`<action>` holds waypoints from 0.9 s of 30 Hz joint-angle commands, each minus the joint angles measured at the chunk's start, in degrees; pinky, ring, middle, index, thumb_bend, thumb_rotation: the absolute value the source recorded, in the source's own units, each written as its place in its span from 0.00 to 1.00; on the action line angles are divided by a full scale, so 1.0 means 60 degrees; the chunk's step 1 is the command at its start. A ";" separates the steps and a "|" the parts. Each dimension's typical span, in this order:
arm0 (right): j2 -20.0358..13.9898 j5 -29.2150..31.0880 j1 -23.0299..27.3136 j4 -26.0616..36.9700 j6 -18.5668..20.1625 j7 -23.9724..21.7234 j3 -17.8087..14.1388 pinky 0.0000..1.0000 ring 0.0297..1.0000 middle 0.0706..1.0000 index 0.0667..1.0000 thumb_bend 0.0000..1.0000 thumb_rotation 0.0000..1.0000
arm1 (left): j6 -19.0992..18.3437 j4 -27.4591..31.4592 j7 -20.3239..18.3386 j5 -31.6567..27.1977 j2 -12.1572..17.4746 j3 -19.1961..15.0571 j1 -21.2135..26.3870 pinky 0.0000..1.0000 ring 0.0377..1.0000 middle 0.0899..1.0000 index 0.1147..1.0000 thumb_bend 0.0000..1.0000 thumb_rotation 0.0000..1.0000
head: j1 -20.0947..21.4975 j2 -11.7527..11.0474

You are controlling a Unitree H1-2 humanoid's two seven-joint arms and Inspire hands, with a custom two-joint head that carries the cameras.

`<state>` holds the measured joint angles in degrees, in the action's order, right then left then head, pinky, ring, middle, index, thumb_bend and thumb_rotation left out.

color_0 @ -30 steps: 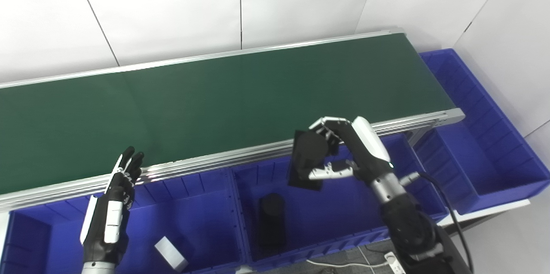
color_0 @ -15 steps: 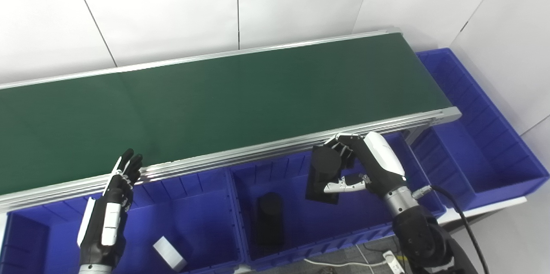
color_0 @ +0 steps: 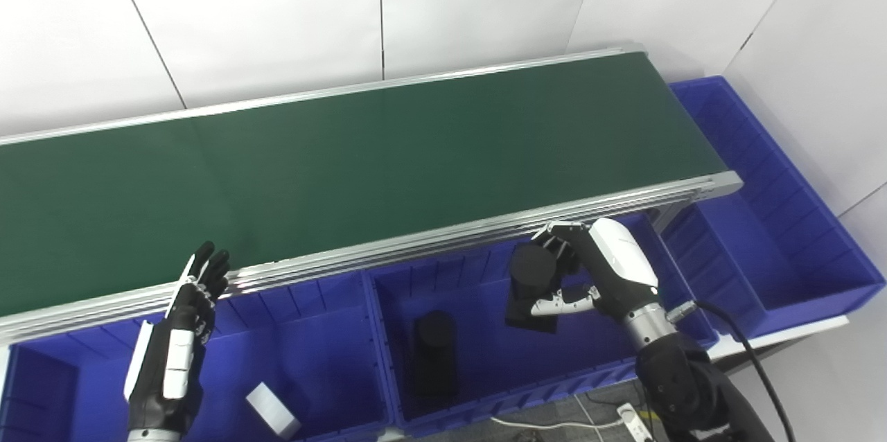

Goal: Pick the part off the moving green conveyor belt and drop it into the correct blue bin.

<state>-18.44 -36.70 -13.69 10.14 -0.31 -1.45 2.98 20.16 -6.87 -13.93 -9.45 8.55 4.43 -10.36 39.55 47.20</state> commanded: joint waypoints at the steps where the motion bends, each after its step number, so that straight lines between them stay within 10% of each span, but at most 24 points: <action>1: -0.0322 -0.0295 0.0127 0.0437 0.0400 -0.0334 0.0040 0.62 0.67 0.67 0.65 0.82 0.38 | 0.0174 0.0355 -0.0054 -0.0018 -0.0006 -0.0048 0.0034 0.98 0.96 0.93 0.95 0.65 0.97 | -0.0004 -0.0013; 3: -0.0384 -0.0544 0.0095 0.0611 0.0723 -0.0664 0.0099 0.86 0.83 0.81 0.75 0.93 0.57 | 0.0249 0.0320 -0.0095 -0.0049 -0.0004 -0.0036 0.0046 0.98 0.96 0.94 0.95 0.65 0.97 | -0.0023 -0.0007; 7: -0.0437 -0.0671 0.0066 0.0757 0.1020 -0.0985 0.0122 0.97 0.90 0.88 0.81 0.97 0.65 | 0.0287 0.0293 -0.0144 -0.0058 0.0019 -0.0013 0.0062 0.98 0.97 0.94 0.96 0.66 0.97 | -0.0075 -0.0013; 27: -0.0128 0.0053 -0.0025 0.1079 0.0335 -0.0668 0.0005 0.72 0.81 0.84 0.80 0.96 0.60 | 0.0575 0.0059 -0.0104 0.0105 -0.0042 -0.0003 0.0068 0.96 0.95 0.93 0.95 0.67 0.96 | -0.0479 -0.0121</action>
<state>-19.76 -37.75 -14.11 14.17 4.54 -7.68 3.49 20.68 -7.21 -14.07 -9.24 8.36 4.51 -10.58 37.27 46.58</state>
